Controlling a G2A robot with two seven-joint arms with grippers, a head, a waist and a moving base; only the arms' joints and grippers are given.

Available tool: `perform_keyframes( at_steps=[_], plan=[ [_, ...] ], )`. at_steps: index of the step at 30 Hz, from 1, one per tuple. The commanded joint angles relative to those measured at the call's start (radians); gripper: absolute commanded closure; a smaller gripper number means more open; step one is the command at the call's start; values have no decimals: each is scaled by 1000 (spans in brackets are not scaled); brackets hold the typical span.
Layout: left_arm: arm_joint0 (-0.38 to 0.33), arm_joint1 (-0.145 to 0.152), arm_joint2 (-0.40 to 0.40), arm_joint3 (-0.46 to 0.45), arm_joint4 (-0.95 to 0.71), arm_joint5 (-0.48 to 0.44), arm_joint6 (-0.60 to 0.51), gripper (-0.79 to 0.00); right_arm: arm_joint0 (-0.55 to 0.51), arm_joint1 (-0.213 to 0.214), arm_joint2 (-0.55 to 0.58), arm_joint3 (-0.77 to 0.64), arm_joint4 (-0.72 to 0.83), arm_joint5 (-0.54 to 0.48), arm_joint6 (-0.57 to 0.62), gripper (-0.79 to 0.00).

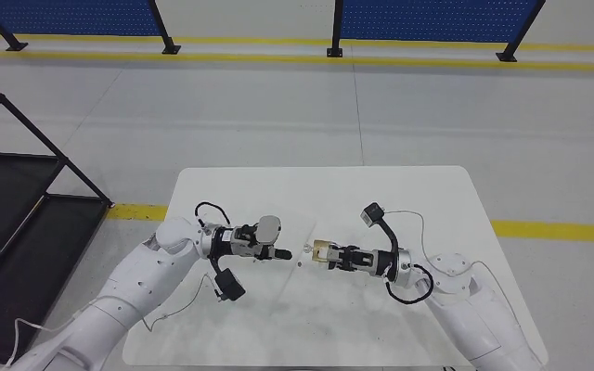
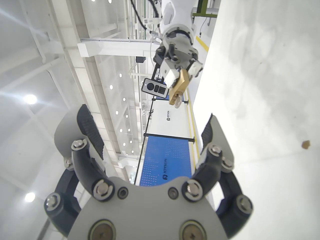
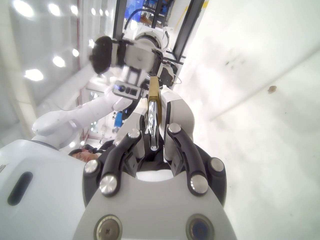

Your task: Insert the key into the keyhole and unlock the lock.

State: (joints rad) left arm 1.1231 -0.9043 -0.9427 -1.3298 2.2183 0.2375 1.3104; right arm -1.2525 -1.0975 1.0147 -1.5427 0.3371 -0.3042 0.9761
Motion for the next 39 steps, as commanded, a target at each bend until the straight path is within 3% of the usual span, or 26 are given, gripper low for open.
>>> perform_keyframes(
  at_steps=[1, 6, 7, 12, 16, 20, 24, 28, 39],
  plan=[
    [0, 0, 0, 0, 14, 28, -1, -785, 0, 0, 0, 0, 0, 0, 0, 0],
    [3, 0, 0, -1, 7, 21, -7, -785, 0, 0, 0, 0, 0, 0, 0, 0],
    [7, -1, -1, -4, -24, -32, -30, -785, 0, 0, 0, 0, 0, 0, 0, 0],
    [10, 4, -30, -22, -211, -399, -132, -785, 0, 0, 0, 0, 0, 0, 0, 0],
    [7, 11, -59, -32, -391, -753, -300, -785, 0, 0, 0, 0, 0, 0, 0, 0],
    [7, 16, -73, -26, -538, -1046, -478, -785, 0, 0, 0, 0, 0, 0, 0, 0],
    [-9, 9, -66, -7, -676, -1216, -698, -785, 0, 0, 0, 0, 0, 0, 0, 0],
    [-11, -5, -17, 45, -978, -1250, -717, -785, 0, 0, 0, 0, 0, 0, 0, 0],
    [-11, -5, -17, 45, -978, -1250, -717, -785, 0, 0, 0, 0, 0, 0, 0, 0]
  ],
)
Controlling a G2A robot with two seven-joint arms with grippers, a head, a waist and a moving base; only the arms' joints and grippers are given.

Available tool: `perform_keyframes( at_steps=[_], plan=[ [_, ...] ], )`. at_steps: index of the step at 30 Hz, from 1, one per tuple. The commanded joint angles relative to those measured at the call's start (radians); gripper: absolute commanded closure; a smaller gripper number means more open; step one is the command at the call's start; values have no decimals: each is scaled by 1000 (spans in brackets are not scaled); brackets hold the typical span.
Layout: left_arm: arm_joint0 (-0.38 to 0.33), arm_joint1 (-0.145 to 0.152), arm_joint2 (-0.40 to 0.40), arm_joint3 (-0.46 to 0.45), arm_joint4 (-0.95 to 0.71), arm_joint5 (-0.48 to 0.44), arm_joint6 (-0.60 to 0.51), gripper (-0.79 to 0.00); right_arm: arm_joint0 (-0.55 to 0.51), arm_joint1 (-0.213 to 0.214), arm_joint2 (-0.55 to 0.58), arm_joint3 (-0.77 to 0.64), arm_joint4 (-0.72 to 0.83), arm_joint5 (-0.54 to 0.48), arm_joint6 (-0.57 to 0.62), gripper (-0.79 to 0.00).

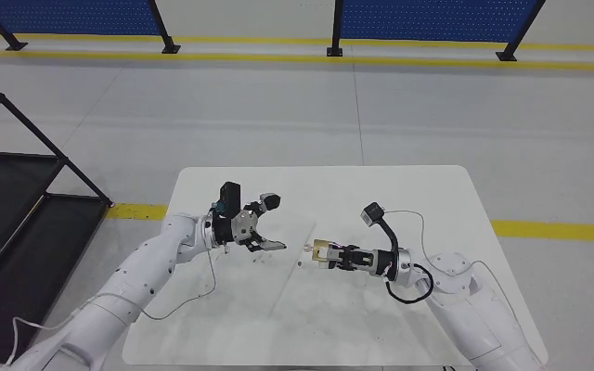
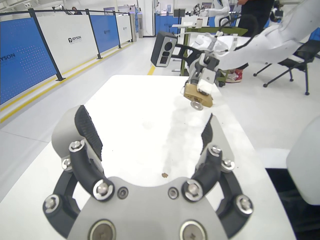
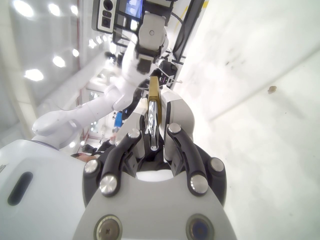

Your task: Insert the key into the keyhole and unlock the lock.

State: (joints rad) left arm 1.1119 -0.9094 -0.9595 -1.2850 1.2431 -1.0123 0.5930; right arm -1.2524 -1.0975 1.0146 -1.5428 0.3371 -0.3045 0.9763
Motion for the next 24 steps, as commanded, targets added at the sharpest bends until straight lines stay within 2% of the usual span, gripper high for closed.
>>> perform_keyframes(
  at_steps=[1, 3, 5, 9, 11, 15, 21, 24],
  plan=[
    [2, 0, 0, 0, -8, 4, -3, -785, 0, 0, 0, 0, 0, 0, 0, 0],
    [20, -2, 19, -1, -88, 0, -52, -785, 0, 0, 0, 0, 0, 0, 0, 0],
    [20, 2, 44, 1, -228, 0, -158, -785, 0, 0, 0, 0, 0, 0, 0, 0],
    [-16, 27, 126, -16, -656, 0, -522, -785, 0, 0, 0, 0, 0, 0, 0, 0],
    [-32, 43, 150, -38, -908, 0, -689, -785, 0, 0, 0, 0, 0, 0, 0, 0],
    [-77, 77, 172, -40, -1274, 12, -1030, -785, 0, 0, 0, 0, 0, 0, 0, 0],
    [-118, 106, 190, -57, -1676, 228, -1458, -785, 0, 0, 0, 0, 0, 0, 0, 0],
    [-125, 106, 193, -59, -1842, 321, -1597, -785, 0, 0, 0, 0, 0, 0, 0, 0]
  ],
)
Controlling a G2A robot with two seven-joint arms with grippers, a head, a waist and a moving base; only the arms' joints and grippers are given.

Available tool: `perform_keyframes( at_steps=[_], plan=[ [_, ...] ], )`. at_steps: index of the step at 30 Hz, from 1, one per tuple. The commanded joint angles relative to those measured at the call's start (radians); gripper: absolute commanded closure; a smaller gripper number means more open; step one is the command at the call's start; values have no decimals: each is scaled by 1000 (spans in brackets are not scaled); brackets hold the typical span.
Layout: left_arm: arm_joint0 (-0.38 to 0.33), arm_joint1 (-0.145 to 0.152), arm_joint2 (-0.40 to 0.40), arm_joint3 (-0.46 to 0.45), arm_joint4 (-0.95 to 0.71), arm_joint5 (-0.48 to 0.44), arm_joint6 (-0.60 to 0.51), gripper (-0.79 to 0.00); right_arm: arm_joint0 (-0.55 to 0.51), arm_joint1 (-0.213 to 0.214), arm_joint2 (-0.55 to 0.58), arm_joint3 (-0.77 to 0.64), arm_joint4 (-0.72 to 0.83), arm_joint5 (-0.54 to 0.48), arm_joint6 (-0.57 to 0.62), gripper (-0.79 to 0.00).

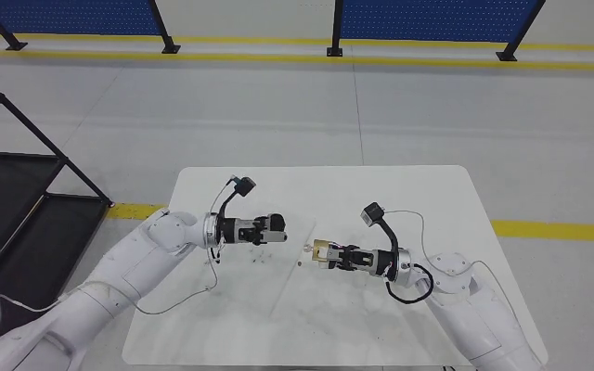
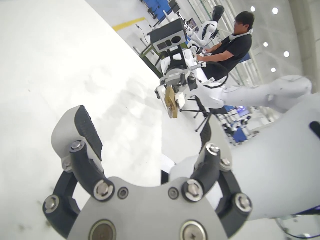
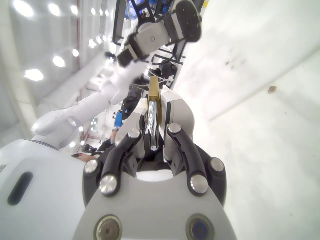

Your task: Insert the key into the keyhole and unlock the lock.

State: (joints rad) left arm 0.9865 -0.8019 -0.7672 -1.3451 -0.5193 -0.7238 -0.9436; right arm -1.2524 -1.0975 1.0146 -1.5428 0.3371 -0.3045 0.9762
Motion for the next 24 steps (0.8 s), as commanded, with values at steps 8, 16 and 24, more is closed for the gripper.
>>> perform_keyframes(
  at_steps=[8, 16, 24],
  plan=[
    [-3, -6, 2, 2, -137, 57, -103, -785, 0, 0, 0, 0, 0, 0, 0, 0],
    [22, -21, 36, -22, -118, 88, -129, -785, 0, 0, 0, 0, 0, 0, 0, 0],
    [-16, -63, 70, 34, -208, 66, -219, -727, 0, 0, 0, 0, 0, 0, 0, 0]
  ],
)
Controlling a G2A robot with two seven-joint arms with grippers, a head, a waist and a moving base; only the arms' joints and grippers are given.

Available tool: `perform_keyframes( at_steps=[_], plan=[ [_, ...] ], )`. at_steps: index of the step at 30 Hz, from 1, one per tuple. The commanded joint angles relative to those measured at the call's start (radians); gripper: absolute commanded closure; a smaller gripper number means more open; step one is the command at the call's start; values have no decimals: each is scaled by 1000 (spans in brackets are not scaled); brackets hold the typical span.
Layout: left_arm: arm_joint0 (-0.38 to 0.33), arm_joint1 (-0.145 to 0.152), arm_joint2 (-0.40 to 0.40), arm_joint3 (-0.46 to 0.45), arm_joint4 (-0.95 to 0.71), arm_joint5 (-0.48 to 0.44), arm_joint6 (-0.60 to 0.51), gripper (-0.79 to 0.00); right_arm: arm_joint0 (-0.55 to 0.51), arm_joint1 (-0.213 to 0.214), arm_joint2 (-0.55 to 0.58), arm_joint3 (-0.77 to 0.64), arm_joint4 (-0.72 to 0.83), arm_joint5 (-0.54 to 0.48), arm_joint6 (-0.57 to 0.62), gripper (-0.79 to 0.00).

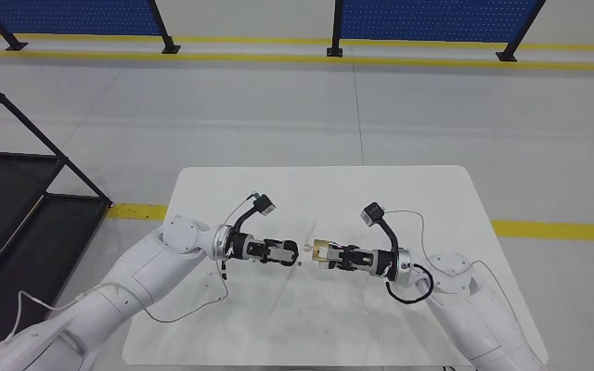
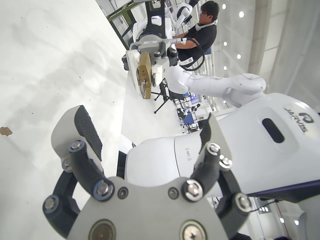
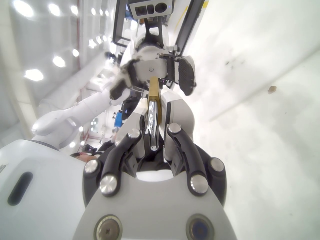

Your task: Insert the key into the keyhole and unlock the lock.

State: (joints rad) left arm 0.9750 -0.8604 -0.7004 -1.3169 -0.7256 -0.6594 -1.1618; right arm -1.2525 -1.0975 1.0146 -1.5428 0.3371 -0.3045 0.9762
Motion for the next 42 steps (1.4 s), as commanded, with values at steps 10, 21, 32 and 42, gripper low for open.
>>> perform_keyframes(
  at_steps=[10, 21, 32, 42],
  plan=[
    [-26, -34, 9, 33, 5, -9, 10, -280, 0, 0, 0, 0, 0, 0, 0, 0],
    [-16, -43, -8, 27, 10, -16, 17, -243, 0, 0, 0, 0, 0, 0, 0, 0],
    [-4, -49, -20, 36, 23, -19, 20, -228, 0, 0, 0, 0, 0, 0, 0, 0],
    [-5, -62, -23, 51, 80, -50, 51, 0, 0, 0, 0, 0, 0, 0, 0, 0]
  ],
)
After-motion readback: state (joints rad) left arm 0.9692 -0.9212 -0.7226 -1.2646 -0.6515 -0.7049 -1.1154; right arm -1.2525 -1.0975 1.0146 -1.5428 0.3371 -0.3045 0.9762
